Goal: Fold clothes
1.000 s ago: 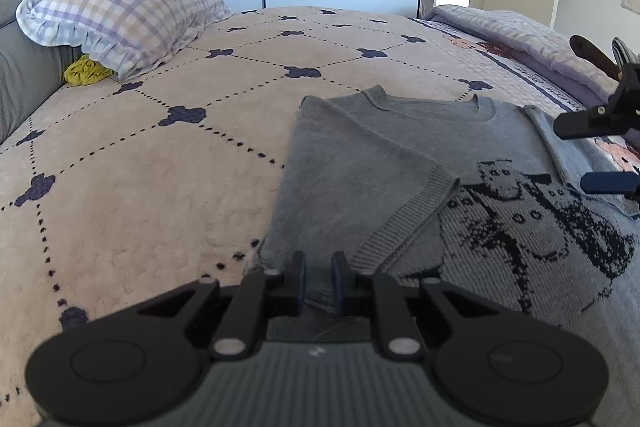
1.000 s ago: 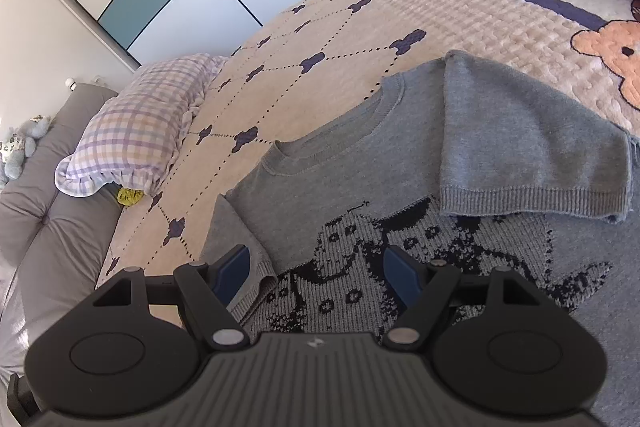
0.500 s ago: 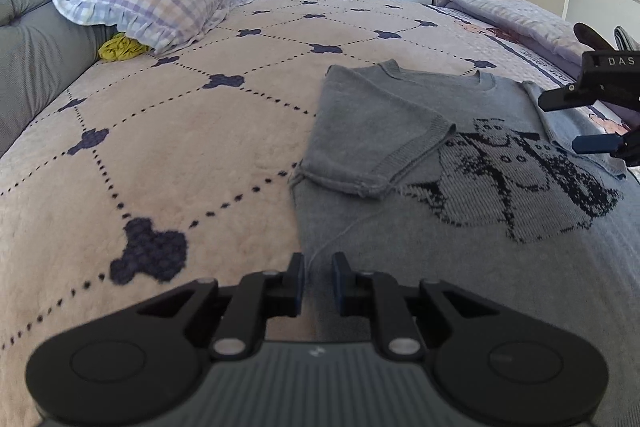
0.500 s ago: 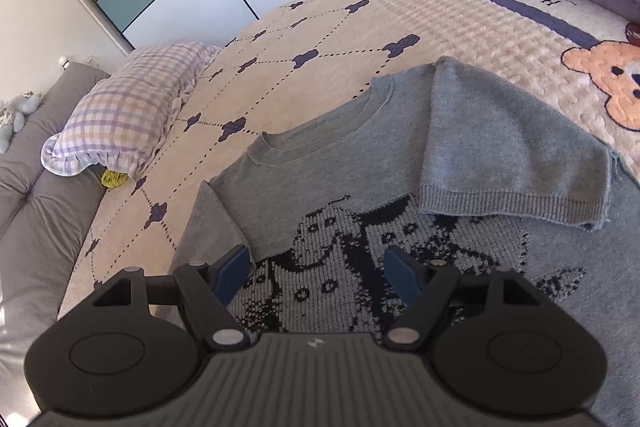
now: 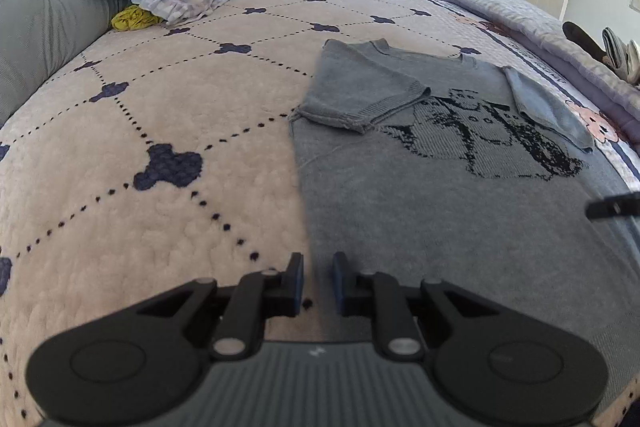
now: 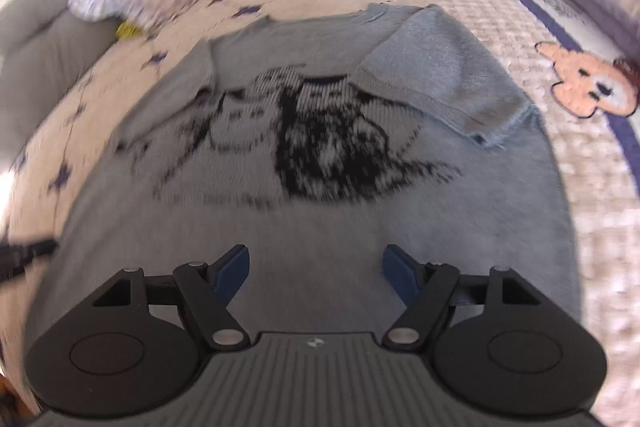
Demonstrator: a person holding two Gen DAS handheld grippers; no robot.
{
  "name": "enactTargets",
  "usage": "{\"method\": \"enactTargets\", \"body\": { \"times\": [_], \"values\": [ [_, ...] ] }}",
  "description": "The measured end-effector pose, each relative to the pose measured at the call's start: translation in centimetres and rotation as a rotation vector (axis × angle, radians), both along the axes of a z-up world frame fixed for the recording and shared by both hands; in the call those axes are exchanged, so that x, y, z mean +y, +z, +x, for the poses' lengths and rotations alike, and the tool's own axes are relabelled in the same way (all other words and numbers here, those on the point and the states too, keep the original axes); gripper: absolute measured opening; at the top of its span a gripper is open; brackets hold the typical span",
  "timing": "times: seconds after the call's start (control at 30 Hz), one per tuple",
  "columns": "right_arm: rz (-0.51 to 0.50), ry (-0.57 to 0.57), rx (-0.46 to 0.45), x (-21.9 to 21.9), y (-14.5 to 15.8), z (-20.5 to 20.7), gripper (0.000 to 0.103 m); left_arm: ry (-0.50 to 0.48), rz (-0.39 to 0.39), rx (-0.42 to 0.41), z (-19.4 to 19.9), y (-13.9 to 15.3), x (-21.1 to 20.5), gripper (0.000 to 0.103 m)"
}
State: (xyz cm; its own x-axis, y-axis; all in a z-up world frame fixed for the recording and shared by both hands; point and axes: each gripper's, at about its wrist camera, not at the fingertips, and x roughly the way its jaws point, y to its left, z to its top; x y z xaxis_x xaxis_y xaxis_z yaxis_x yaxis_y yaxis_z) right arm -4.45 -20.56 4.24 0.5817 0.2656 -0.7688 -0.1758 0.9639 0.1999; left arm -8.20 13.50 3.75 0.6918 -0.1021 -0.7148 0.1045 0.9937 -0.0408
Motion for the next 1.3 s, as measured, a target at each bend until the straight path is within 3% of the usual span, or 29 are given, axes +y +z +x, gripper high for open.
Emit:
{"method": "enactTargets", "body": {
  "times": [0.13, 0.23, 0.57, 0.73, 0.9, 1.07, 1.13, 1.3],
  "values": [
    [-0.078, 0.07, 0.008, -2.3, -0.9, -5.2, 0.077, 0.002, 0.011, 0.003, -1.8, -0.3, -0.3, 0.017],
    [-0.06, 0.098, -0.018, -4.4, -0.9, -9.1, 0.077, 0.007, 0.014, 0.001, -3.4, -0.4, -0.3, 0.017],
    [-0.119, 0.069, -0.022, -8.3, -1.6, -17.5, 0.079, 0.029, 0.051, 0.017, -9.0, -0.3, 0.7, 0.019],
    [-0.033, 0.038, -0.049, -10.2, -1.6, -19.8, 0.079, 0.052, 0.041, 0.035, -11.1, 0.5, 1.5, 0.025],
    [0.169, -0.055, -0.101, -11.9, -1.5, -20.1, 0.077, 0.044, -0.035, 0.039, -12.2, 1.3, 1.5, 0.035],
    [0.292, -0.182, -0.086, -12.3, -2.9, -19.4, 0.061, 0.049, -0.169, 0.052, -12.1, 1.1, 1.7, 0.038],
    [0.309, -0.211, -0.086, -12.1, -3.2, -19.2, 0.056, 0.041, -0.193, 0.068, -12.0, 0.6, 1.6, 0.038],
    [0.336, -0.244, -0.067, -11.5, -3.3, -18.8, 0.031, 0.003, -0.238, 0.069, -11.8, -0.1, 0.9, 0.037]
  ]
}}
